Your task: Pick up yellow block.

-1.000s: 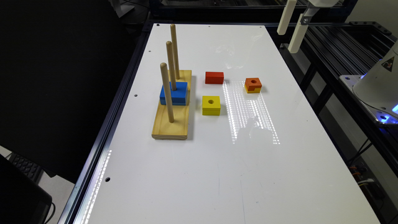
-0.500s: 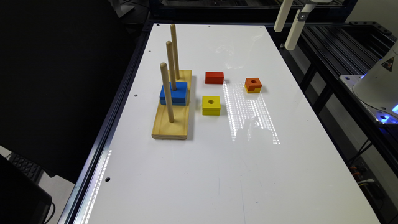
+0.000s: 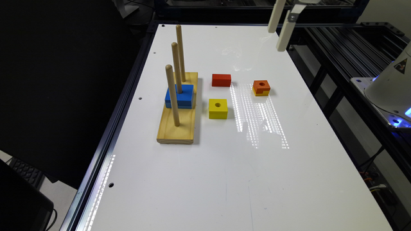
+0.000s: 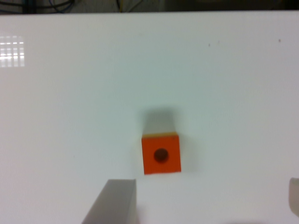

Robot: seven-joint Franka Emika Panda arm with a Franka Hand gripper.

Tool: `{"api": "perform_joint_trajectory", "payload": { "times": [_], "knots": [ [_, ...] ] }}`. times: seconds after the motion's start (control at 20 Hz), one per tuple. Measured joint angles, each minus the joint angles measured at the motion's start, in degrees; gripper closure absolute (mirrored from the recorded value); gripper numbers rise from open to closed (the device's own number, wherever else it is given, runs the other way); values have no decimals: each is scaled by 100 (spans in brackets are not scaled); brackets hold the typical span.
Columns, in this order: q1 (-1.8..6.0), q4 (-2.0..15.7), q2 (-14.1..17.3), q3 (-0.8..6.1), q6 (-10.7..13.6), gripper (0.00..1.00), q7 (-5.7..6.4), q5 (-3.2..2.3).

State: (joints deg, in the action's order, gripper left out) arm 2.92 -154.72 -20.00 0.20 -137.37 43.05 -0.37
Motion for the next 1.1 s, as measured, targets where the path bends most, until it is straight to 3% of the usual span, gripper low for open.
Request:
{"api": "perform_joint_trajectory", "payload": {
  "times": [0.35,0.65,1.1],
  "knots": [
    [-11,230,246,11,0,0,0,2],
    [-13,508,484,93,0,0,18,20],
    [-21,1094,1100,409,0,0,231,84]
  ]
}}
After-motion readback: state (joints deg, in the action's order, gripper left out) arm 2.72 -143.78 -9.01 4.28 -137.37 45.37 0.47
